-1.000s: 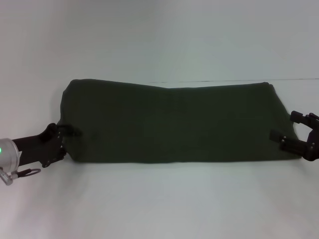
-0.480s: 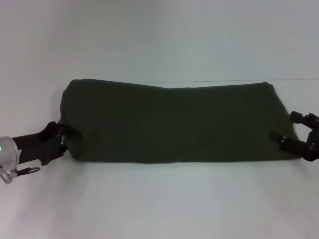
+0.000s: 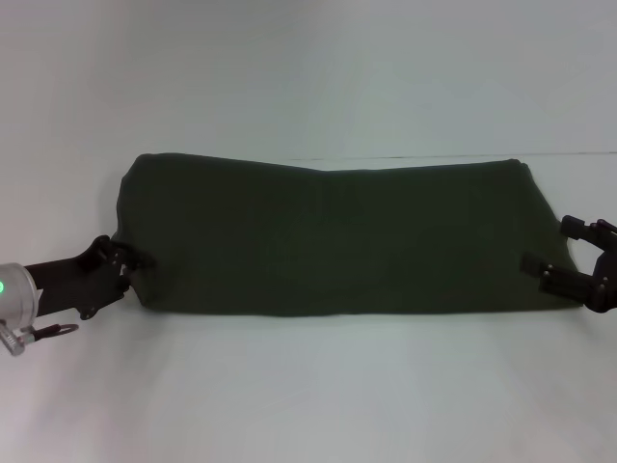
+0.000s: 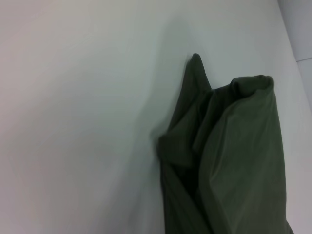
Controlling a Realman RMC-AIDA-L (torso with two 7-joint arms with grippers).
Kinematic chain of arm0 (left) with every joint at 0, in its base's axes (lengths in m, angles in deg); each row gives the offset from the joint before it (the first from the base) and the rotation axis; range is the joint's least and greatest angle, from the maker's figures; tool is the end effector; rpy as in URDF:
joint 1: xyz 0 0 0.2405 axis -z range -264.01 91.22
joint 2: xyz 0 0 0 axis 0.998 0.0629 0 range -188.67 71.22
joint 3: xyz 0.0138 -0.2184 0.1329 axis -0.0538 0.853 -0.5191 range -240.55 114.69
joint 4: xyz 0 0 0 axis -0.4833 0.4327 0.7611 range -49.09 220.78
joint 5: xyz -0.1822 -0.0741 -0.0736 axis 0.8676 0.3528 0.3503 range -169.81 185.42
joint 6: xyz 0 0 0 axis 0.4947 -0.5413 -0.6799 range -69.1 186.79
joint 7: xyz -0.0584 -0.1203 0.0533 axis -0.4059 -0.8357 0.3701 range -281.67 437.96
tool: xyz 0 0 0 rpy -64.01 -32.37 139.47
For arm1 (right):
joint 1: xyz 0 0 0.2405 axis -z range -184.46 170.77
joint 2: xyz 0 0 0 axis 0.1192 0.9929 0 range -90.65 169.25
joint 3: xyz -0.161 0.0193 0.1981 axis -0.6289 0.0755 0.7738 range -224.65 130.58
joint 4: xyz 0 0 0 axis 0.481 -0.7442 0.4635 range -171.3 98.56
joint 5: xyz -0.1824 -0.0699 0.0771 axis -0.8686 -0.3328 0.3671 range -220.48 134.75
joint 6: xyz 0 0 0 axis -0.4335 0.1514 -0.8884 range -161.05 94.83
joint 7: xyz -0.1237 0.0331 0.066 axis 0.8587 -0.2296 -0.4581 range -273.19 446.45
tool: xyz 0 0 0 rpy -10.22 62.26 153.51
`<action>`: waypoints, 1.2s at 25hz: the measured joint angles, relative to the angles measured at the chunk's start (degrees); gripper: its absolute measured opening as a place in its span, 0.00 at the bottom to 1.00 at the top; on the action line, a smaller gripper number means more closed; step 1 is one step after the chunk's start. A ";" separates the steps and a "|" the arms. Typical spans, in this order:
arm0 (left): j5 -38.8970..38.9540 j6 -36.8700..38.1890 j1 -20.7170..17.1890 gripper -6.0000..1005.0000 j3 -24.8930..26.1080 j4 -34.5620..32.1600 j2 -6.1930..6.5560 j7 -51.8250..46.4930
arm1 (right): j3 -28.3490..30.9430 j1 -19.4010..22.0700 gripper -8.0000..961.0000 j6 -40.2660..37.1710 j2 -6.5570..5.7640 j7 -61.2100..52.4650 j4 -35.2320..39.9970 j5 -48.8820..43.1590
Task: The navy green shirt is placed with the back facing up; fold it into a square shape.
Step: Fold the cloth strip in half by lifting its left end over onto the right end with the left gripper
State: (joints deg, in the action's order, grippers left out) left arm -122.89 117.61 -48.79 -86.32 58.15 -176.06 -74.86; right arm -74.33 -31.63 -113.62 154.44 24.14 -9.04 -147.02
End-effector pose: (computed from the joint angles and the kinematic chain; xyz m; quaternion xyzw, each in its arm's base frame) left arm -0.3237 0.3882 0.0071 -0.5163 -0.7846 -0.2790 0.2000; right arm 0.3301 0.3258 0.0411 -0.8680 0.2354 0.2832 0.3331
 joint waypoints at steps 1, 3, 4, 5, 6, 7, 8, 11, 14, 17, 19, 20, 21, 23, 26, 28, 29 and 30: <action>-0.01 -0.02 -0.01 0.29 -0.20 -0.05 0.05 0.21 | -0.01 0.00 0.98 0.00 0.02 0.04 0.00 0.00; -0.53 0.08 0.09 0.29 -1.34 -0.36 0.37 0.84 | -0.04 -0.03 0.98 0.04 0.06 0.10 0.00 0.00; -1.17 0.14 0.26 0.28 -2.29 -0.63 0.54 0.93 | -0.04 -0.08 0.98 0.07 0.08 0.11 0.00 0.00; -1.78 0.13 0.45 0.28 -3.06 -0.80 0.61 0.80 | -0.04 -0.13 0.98 0.08 0.10 0.12 0.00 0.00; -2.11 0.09 0.61 0.27 -3.26 -0.90 0.62 0.60 | -0.04 -0.18 0.98 0.08 0.12 0.13 0.00 0.00; -2.37 0.06 0.76 0.27 -3.47 -0.96 0.61 0.45 | -0.04 -0.22 0.98 0.08 0.15 0.13 0.00 0.00; -2.37 0.06 0.76 0.26 -3.47 -0.96 0.61 0.45 | -0.04 -0.25 0.98 0.07 0.15 0.13 0.00 0.00; -2.50 0.14 1.01 0.19 -3.54 -1.03 0.61 0.46 | -0.04 -0.26 0.98 0.13 0.14 0.15 0.00 0.00; -2.44 0.18 0.80 0.08 -3.35 -1.60 0.62 0.50 | -0.04 -0.27 0.98 0.13 0.15 0.15 0.00 0.00; -2.31 0.32 0.57 0.06 -3.25 -2.14 0.62 0.72 | -0.04 -0.27 0.98 0.12 0.16 0.13 0.00 0.00; -2.43 0.34 0.29 0.05 -3.22 -2.73 0.62 0.79 | -0.04 -0.27 0.98 0.11 0.17 0.11 0.00 0.00; -2.45 0.36 0.06 0.05 -3.17 -3.10 0.62 0.80 | -0.04 -0.26 0.98 0.11 0.17 0.09 0.00 0.00; -2.46 0.46 -0.19 0.05 -3.15 -3.45 0.62 0.82 | -0.04 -0.27 0.98 0.11 0.17 0.07 0.00 0.00; -2.46 0.94 -0.92 0.05 -3.00 -4.52 0.71 0.79 | -0.03 -0.27 0.98 0.17 0.17 0.04 0.00 0.00; -2.56 2.57 -2.12 0.05 -2.34 -6.16 1.04 0.75 | -0.04 -0.27 0.98 0.34 0.23 0.02 0.00 0.00; -2.67 3.62 -2.95 0.05 -1.65 -7.09 1.23 0.78 | -0.03 -0.26 0.98 0.51 0.25 0.02 0.00 0.00; -2.73 4.34 -3.52 0.05 -1.29 -7.71 1.27 0.80 | -0.04 -0.27 0.98 0.57 0.28 0.02 0.00 0.00; -2.78 4.97 -4.13 0.05 -0.96 -8.40 1.32 0.80 | -0.04 -0.27 0.98 0.62 0.29 0.02 0.00 0.00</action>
State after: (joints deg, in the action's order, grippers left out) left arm -125.67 122.58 -52.92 -87.27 49.75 -174.74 -74.05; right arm -74.37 -31.90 -113.00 154.73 24.17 -9.04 -147.01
